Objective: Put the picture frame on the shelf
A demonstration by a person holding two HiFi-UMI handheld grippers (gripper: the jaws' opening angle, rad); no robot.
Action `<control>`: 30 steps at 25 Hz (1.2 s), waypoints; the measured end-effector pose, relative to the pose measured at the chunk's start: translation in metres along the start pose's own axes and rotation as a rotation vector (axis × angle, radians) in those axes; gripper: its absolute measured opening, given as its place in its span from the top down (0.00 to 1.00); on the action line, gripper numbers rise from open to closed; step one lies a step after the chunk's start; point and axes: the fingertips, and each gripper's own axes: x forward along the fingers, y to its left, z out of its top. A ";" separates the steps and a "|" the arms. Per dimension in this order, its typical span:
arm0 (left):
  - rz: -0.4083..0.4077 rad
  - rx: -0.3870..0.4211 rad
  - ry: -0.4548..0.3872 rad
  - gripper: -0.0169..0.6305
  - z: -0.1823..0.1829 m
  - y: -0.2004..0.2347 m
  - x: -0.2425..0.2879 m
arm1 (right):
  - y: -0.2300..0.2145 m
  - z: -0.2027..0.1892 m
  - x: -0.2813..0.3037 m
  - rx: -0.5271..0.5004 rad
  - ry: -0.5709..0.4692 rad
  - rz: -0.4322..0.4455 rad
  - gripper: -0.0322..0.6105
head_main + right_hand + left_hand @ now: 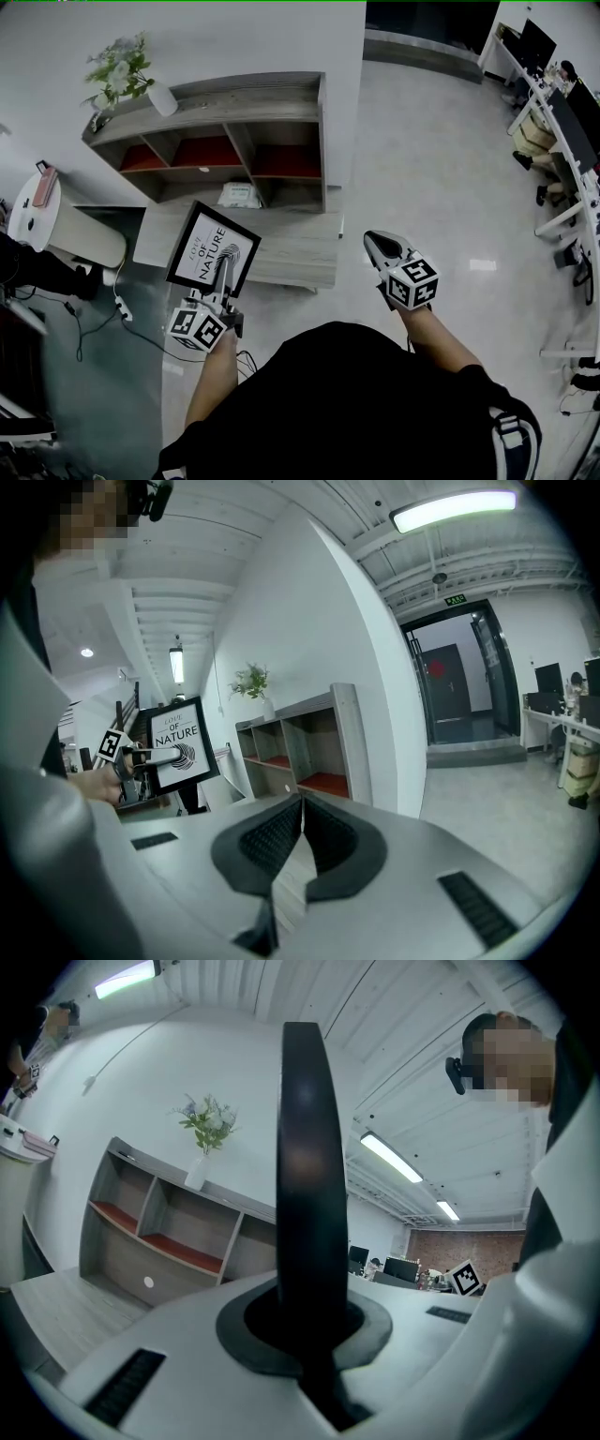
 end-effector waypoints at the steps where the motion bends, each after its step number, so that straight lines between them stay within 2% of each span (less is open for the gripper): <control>1: 0.005 0.002 0.000 0.93 0.000 -0.003 0.001 | -0.003 0.000 -0.002 0.001 0.002 0.003 0.93; 17: 0.051 -0.023 -0.004 0.93 -0.033 -0.057 0.023 | -0.065 -0.008 -0.039 0.008 0.004 0.021 0.93; 25: 0.095 -0.021 -0.022 0.93 -0.042 -0.069 0.023 | -0.075 -0.010 -0.047 -0.002 0.002 0.063 0.93; 30: 0.095 -0.033 -0.020 0.93 -0.051 -0.083 0.033 | -0.087 -0.014 -0.057 -0.011 0.016 0.070 0.93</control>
